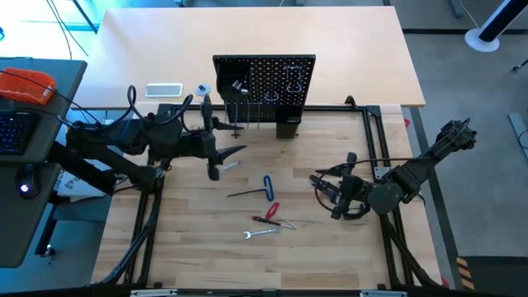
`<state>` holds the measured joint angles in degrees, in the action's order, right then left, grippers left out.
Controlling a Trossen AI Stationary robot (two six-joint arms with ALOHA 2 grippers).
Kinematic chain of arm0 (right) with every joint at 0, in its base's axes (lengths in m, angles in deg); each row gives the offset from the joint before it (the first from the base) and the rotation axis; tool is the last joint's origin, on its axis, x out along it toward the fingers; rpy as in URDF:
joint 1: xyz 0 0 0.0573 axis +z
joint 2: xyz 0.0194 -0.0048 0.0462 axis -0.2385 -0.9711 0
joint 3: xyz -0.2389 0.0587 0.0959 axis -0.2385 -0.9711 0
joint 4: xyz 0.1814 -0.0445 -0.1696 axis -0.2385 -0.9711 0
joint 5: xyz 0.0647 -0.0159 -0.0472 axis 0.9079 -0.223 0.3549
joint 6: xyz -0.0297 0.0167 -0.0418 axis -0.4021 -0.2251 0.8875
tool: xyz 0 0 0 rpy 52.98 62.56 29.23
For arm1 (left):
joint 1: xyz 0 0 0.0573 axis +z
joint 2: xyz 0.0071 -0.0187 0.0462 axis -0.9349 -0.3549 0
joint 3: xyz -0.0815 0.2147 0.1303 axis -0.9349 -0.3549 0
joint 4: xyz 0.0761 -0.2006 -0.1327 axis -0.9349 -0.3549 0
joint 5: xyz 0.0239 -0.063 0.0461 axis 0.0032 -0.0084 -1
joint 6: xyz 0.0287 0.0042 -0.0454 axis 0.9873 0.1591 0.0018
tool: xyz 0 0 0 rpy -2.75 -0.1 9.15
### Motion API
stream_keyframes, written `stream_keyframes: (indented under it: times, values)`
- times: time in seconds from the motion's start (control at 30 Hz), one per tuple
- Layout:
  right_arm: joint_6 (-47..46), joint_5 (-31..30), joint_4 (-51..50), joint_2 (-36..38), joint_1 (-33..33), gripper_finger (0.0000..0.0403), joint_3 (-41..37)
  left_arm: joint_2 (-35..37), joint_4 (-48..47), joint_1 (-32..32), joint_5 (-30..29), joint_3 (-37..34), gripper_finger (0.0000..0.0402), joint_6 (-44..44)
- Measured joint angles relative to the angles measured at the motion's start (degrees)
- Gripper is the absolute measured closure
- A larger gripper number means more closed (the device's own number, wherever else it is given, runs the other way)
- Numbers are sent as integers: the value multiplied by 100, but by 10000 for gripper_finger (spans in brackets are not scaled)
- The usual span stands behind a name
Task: Hang tools onto peg board
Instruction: Hang the wrench on the pegboard
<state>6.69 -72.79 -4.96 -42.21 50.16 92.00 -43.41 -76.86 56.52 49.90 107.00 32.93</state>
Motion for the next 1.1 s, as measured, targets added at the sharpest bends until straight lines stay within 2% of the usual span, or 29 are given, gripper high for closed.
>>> stream_keyframes:
  times: [0.57, 1.1]
  values:
    - [4, -52, 3, -221, -9, 229, -4, -405, -278, -253, 73, -2, 200, -12]
    - [63, -15, 3, -221, -50, 229, -4, -411, -279, -253, 67, -2, 200, -1]
